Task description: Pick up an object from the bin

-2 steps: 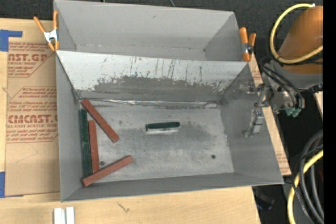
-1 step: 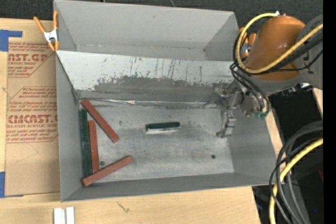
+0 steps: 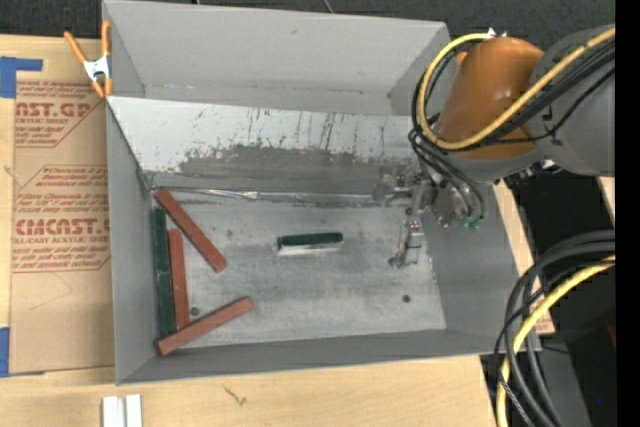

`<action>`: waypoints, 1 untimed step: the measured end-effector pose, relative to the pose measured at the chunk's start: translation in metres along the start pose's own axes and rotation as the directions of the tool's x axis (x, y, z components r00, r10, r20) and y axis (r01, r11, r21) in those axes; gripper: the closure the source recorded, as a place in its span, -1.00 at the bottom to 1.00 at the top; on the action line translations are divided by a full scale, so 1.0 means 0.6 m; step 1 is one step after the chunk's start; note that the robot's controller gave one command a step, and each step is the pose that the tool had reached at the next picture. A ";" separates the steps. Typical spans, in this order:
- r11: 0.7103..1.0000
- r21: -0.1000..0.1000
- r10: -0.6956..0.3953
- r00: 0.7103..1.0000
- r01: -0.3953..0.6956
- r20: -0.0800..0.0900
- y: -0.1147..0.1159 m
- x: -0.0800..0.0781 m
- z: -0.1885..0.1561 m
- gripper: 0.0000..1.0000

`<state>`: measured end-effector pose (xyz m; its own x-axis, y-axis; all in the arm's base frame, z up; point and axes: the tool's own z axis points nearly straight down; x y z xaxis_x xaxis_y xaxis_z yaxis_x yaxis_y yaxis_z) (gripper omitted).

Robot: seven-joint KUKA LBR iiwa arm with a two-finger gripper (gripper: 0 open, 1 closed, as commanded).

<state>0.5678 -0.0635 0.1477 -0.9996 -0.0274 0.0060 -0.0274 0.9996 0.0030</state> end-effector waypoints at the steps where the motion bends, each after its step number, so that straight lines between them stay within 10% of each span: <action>1: 1.000 0.004 0.000 1.000 -0.001 0.016 0.052 0.005 0.062 -1.00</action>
Offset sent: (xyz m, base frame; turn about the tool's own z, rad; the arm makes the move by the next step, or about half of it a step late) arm 0.0096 0.0929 -0.0777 -0.1389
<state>0.5639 -0.0323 0.1107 -0.9996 -0.0269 -0.0102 -0.0269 0.9996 -0.0007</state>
